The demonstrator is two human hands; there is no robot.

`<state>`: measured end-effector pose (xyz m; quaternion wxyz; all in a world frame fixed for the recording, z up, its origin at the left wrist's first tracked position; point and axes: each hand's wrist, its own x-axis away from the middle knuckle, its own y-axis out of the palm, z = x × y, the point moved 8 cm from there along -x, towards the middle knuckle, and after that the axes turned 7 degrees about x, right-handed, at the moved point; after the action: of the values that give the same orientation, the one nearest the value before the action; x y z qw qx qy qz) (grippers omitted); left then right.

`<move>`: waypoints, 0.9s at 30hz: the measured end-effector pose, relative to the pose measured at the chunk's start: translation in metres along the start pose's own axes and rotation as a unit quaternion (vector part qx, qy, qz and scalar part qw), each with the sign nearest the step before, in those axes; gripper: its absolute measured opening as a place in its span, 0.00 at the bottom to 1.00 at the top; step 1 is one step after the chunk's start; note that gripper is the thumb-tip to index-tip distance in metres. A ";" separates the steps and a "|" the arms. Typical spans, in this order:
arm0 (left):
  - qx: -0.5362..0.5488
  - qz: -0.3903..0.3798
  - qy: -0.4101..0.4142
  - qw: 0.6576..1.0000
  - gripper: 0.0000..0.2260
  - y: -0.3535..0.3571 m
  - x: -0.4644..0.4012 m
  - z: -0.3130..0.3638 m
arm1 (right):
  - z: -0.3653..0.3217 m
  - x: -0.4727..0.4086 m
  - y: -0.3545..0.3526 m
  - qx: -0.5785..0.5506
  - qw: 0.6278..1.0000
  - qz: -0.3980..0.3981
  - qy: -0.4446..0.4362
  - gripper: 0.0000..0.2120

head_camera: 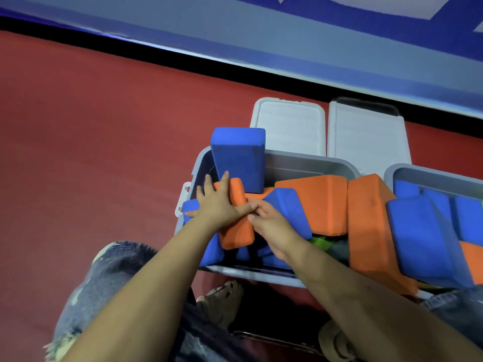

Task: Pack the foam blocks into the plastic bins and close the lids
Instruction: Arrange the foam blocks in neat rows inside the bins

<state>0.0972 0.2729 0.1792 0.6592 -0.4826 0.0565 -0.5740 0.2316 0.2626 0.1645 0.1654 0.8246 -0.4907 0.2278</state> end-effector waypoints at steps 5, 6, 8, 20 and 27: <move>0.024 0.058 -0.031 0.998 0.43 -0.010 -0.003 -0.001 | -0.002 -0.007 0.000 -0.149 0.987 -0.018 0.051 0.16; 0.016 0.063 -0.026 0.998 0.42 -0.009 -0.005 -0.001 | 0.008 -0.005 -0.005 -0.132 0.989 0.001 0.062 0.12; -0.041 0.088 0.012 0.995 0.40 -0.008 -0.006 0.007 | 0.033 0.003 -0.031 -0.016 0.989 0.125 0.071 0.07; -0.235 -0.068 0.301 0.922 0.20 0.048 -0.001 0.065 | 0.140 -0.007 -0.114 0.016 0.926 0.339 0.166 0.51; -0.031 -0.015 0.241 0.970 0.19 0.021 -0.012 0.065 | 0.071 0.009 -0.091 0.168 0.909 0.373 0.080 0.36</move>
<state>0.1487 0.3174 0.1929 0.6024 -0.3510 0.2241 -0.6810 0.3306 0.2627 0.1052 -0.0339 0.5760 -0.7024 0.4168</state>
